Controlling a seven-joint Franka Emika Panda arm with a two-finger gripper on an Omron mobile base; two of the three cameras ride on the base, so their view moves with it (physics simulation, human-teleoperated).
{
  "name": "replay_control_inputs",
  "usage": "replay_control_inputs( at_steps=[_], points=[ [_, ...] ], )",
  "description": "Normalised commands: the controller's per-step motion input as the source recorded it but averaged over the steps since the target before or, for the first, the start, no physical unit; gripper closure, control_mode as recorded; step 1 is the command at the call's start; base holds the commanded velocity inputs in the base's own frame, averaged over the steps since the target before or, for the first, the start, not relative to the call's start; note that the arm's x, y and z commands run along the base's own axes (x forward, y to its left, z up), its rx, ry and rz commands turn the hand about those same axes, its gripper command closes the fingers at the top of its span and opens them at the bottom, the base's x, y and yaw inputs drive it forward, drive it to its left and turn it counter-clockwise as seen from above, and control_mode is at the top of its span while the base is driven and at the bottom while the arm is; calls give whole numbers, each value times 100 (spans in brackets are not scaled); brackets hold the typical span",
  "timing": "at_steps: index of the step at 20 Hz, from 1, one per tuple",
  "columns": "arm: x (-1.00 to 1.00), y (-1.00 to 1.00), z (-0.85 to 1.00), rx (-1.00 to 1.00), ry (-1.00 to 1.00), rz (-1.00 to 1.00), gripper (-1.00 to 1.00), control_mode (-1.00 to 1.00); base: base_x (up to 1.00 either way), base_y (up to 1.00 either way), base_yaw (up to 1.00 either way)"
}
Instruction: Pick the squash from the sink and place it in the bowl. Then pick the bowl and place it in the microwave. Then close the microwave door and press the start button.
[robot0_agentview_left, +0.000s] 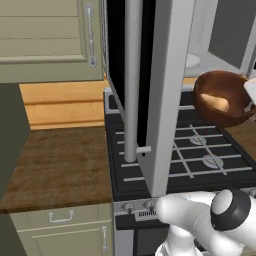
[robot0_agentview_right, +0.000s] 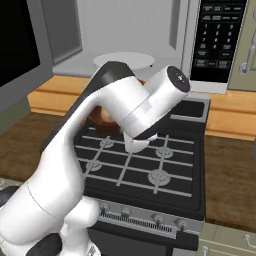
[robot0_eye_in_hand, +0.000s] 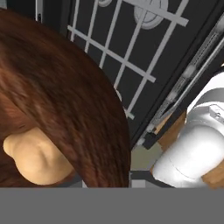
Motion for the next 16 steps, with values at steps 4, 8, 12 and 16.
replay_control_inputs(
  at_steps=[4, 8, 12, 16],
  points=[
    [93, 18, 42, -1, -2, 2, 100, -100, 0, 0, 0],
    [97, 9, 33, 0, -4, 0, 100, -100, 0, 0, 0],
    [86, 11, 50, 0, -3, 0, 100, -100, 0, 0, 0],
    [88, 16, 52, 0, 0, 0, 100, -100, 0, 0, 0]
  ],
)
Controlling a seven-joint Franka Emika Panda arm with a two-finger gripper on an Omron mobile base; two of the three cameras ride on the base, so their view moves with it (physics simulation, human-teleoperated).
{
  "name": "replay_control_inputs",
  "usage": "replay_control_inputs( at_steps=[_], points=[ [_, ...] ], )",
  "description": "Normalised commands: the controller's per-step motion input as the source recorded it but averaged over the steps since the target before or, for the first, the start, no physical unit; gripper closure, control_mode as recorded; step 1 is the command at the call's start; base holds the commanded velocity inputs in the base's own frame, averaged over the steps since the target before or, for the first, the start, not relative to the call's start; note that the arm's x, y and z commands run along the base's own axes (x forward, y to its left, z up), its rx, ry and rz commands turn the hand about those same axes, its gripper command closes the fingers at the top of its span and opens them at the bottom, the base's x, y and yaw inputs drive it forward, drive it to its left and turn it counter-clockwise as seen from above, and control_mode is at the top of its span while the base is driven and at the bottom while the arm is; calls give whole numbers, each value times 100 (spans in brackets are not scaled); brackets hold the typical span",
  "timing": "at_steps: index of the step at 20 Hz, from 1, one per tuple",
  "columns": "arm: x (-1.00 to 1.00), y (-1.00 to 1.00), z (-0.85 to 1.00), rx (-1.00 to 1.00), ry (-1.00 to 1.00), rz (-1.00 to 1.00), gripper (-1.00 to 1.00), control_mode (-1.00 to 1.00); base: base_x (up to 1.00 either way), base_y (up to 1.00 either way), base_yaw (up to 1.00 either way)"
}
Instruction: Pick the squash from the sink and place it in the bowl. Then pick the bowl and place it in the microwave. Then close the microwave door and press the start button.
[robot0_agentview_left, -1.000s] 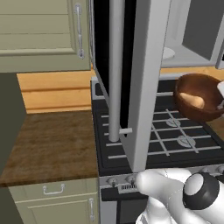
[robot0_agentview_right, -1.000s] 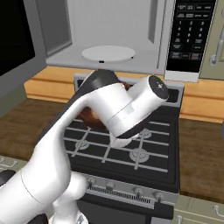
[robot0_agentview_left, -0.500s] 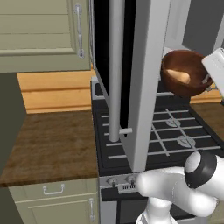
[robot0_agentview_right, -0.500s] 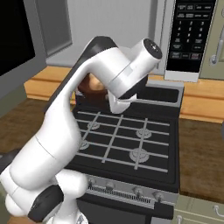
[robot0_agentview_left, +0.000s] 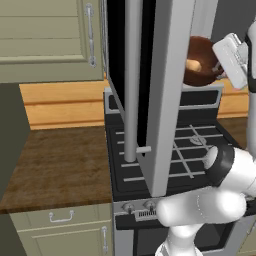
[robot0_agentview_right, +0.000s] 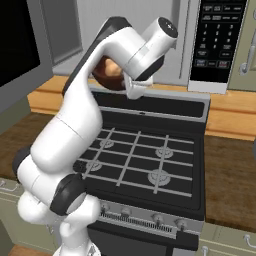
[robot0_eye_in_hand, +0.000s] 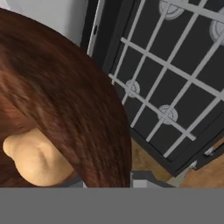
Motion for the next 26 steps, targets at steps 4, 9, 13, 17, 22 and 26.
replay_control_inputs(
  at_steps=[4, 9, 13, 17, 22, 26],
  points=[
    [86, 18, 37, 0, 0, 0, 100, -100, 0, 0, 0],
    [71, 3, 7, 0, 0, 0, 100, -100, 0, 0, 0],
    [67, 0, 0, 0, 0, 0, 100, -100, 0, 0, 0],
    [66, 0, 5, 0, 0, 0, 100, -100, 0, 0, 0],
    [53, 0, 10, 6, 2, 0, 100, -100, 0, 0, 0],
    [44, 1, 0, 6, 1, 0, 100, -100, 0, 0, 0]
  ],
)
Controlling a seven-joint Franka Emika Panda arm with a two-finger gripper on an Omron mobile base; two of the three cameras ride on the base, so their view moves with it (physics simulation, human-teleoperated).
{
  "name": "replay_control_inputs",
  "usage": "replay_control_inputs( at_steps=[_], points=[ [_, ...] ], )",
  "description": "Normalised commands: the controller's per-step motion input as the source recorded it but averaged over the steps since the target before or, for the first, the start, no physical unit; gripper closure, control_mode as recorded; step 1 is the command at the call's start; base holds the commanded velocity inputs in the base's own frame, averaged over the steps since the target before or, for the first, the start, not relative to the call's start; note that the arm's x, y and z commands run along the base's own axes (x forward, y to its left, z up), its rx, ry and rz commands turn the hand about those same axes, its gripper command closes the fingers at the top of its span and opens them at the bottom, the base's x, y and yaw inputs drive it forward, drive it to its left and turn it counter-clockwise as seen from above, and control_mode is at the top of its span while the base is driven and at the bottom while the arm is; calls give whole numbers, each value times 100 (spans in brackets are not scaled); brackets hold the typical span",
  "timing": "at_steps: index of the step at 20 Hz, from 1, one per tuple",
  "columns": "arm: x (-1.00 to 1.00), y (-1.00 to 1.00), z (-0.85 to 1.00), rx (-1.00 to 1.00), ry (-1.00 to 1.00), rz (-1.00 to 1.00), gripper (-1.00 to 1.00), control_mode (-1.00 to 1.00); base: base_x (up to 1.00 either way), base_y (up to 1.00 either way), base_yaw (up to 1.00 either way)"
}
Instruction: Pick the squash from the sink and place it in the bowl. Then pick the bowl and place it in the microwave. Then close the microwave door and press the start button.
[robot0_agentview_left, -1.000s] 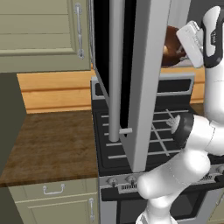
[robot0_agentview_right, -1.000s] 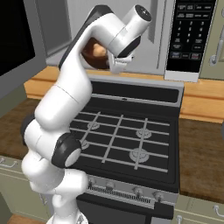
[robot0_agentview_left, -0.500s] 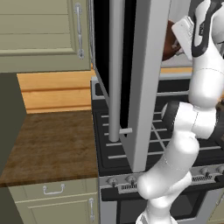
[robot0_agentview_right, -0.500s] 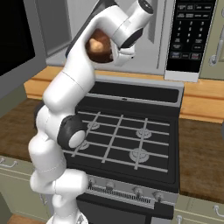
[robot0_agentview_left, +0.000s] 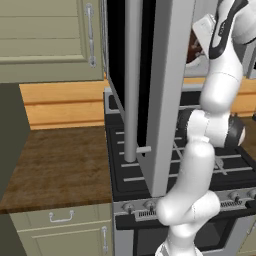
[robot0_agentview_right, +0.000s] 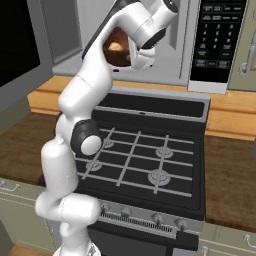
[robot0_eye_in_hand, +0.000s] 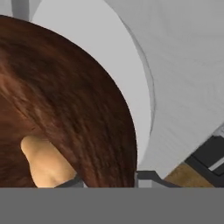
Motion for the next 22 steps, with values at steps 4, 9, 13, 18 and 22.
replay_control_inputs(
  at_steps=[4, 9, 13, 18, 22],
  points=[
    [45, 9, -5, 1, 0, 0, 100, -100, 0, 0, 0],
    [10, 16, -5, 0, -1, 0, -100, -100, 0, 0, 0],
    [-37, 11, 0, 0, -4, 0, -100, -100, 0, 0, 0],
    [-71, 24, 1, -3, -15, 0, -100, -100, 0, 0, 0],
    [-100, 38, -17, 0, -14, 0, -100, -100, 0, 0, 0]
  ],
)
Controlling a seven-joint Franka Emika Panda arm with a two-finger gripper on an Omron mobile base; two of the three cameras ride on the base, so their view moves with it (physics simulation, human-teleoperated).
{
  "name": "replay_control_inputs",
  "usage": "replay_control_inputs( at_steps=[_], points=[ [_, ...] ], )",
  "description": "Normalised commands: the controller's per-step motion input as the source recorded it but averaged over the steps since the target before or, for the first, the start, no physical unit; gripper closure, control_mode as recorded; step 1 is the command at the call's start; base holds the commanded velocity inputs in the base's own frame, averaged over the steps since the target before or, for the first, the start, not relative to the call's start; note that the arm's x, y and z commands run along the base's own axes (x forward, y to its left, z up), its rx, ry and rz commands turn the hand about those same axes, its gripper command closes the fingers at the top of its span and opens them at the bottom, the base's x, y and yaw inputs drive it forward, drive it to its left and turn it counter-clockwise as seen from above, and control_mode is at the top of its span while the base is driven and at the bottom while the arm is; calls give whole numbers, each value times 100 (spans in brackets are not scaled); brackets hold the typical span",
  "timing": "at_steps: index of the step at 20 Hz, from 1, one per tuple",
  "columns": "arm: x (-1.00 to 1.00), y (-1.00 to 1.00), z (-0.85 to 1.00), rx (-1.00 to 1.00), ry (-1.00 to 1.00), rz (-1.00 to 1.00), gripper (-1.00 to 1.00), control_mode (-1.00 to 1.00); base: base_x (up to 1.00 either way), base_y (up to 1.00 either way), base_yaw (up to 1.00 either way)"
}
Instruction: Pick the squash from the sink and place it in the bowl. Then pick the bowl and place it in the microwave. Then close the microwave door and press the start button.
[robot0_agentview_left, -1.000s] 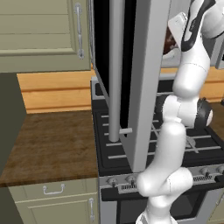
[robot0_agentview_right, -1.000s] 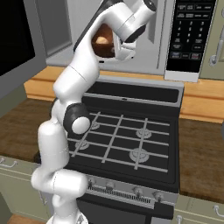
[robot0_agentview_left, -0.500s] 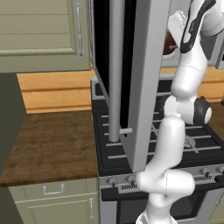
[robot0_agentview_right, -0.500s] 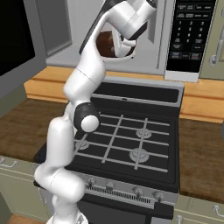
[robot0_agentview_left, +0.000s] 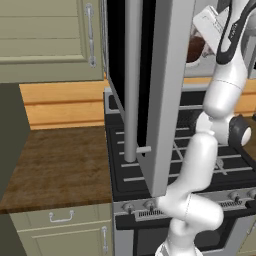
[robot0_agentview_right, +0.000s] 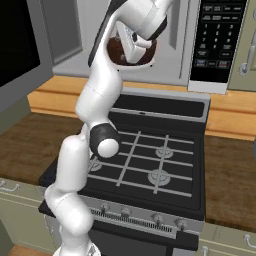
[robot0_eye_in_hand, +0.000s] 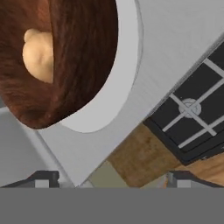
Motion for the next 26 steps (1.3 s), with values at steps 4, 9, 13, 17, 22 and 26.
replay_control_inputs(
  at_steps=[4, 9, 13, 17, 22, 26],
  points=[
    [-100, 31, -64, 0, -15, 0, -100, -100, 0, 0, 0],
    [-99, 32, -88, 0, -16, 0, -100, -100, 0, 0, 0],
    [-99, 33, -85, 0, -19, 0, -100, -100, 0, 0, 0],
    [-91, 35, -96, -3, -18, 0, -100, -100, 0, 0, 0],
    [-92, 35, -98, -5, -22, 0, -100, -100, 0, 0, 0],
    [-98, 33, -78, -6, -25, 0, -100, -100, 0, 0, 0]
  ],
)
